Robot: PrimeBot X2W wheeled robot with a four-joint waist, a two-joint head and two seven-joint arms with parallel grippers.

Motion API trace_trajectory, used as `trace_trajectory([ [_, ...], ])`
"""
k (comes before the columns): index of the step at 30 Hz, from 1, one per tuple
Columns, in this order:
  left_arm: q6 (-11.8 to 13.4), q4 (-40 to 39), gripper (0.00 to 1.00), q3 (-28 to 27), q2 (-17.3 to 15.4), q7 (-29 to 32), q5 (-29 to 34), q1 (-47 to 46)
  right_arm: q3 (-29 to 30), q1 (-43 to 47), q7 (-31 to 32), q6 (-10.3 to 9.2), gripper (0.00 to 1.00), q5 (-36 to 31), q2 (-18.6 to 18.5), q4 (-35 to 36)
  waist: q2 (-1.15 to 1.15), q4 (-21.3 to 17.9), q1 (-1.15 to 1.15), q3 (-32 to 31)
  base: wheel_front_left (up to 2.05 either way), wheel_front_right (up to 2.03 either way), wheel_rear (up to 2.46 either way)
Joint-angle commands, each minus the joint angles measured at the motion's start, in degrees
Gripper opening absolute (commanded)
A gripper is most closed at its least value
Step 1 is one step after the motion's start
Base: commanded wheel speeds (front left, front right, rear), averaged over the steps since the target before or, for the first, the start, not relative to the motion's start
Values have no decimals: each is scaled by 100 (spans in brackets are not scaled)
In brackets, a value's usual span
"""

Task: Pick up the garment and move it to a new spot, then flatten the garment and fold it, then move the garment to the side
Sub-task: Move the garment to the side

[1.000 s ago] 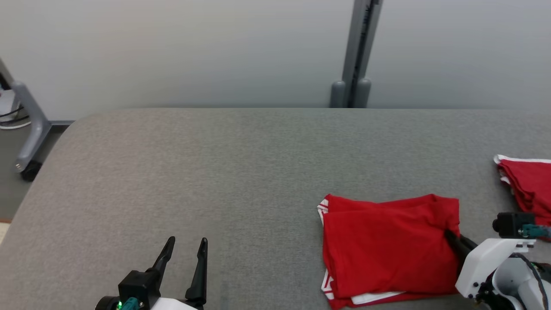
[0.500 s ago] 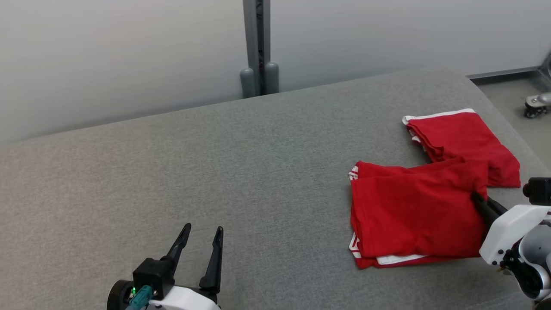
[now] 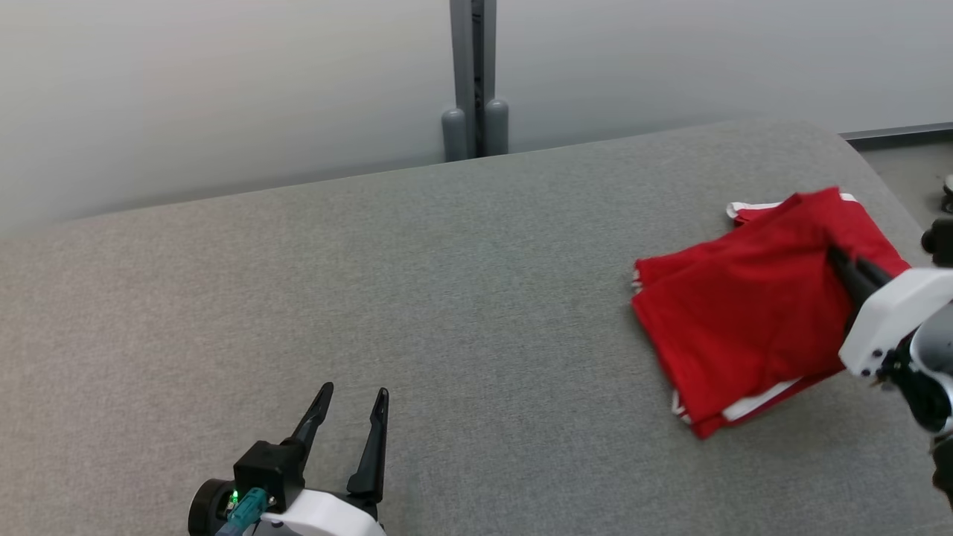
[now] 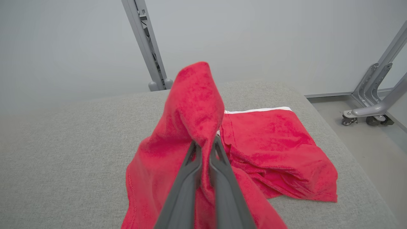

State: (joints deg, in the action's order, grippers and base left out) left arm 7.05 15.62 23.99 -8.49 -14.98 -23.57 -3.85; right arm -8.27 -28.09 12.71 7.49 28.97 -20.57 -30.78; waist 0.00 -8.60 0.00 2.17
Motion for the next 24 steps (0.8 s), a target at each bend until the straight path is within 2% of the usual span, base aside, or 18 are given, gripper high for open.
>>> trace_trajectory([
  [1,-29,13,100,-31,-9,-25,52,-32,36,-138,26,1,0,-37,-53,-44,0,69,0,27,0,0,0],
  [11,-100,29,100,-95,47,-25,152,-167,228,-976,186,1,0,-444,-368,-606,0,343,0,250,0,0,0],
  [24,-161,7,100,-79,-22,-24,289,-310,498,-1478,274,0,0,-1025,-1396,-1231,0,589,0,695,0,0,0],
])
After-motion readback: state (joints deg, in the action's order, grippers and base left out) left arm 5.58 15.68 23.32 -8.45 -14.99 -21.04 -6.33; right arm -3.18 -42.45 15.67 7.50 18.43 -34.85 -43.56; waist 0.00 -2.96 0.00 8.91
